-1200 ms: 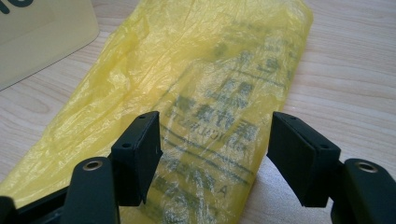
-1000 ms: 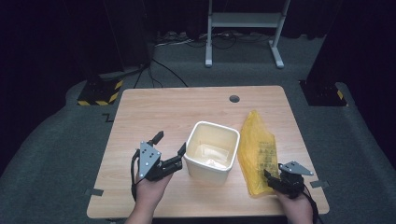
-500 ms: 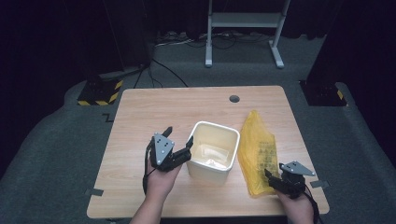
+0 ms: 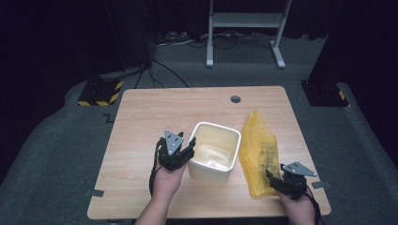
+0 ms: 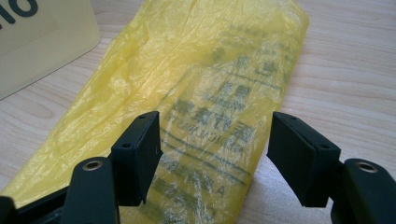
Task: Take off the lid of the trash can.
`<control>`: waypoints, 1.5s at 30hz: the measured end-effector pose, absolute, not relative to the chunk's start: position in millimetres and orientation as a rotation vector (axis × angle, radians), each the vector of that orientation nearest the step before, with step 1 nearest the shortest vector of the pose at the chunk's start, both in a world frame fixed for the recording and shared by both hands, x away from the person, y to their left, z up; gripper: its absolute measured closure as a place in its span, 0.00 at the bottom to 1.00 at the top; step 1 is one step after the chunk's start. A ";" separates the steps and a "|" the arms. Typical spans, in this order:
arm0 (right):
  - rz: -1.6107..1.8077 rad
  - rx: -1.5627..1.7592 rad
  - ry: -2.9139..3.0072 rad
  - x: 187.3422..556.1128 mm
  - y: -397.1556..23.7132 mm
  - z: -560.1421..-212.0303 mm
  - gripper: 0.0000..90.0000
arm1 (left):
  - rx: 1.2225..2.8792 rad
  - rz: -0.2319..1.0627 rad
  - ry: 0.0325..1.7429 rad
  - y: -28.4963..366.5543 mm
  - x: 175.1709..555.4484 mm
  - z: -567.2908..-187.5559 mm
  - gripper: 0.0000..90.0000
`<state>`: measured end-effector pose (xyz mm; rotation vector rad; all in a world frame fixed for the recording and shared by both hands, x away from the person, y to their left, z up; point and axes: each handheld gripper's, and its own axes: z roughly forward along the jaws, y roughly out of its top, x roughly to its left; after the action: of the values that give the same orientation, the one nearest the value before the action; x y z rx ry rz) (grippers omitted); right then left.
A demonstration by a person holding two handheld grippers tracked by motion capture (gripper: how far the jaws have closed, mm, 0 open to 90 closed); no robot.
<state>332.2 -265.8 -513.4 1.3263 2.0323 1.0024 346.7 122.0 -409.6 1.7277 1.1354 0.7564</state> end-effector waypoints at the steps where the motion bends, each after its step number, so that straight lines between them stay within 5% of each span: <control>1: 1.002 1.327 2.033 332.1 -265.6 -513.3 0.38 | 1.739 0.750 1.138 121.0 346.8 -410.8 0.60; 20: 1.011 1.332 2.032 331.0 -264.2 -513.0 0.38 | 1.795 0.728 1.211 112.9 351.8 -414.9 0.85; 45: 1.012 1.339 2.020 331.3 -264.7 -513.3 0.36 | 1.759 0.758 1.182 112.3 350.1 -408.2 0.89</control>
<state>331.3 -264.7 -513.3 1.3394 2.0198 1.0123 350.1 112.3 -408.2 1.7585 1.1815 0.7580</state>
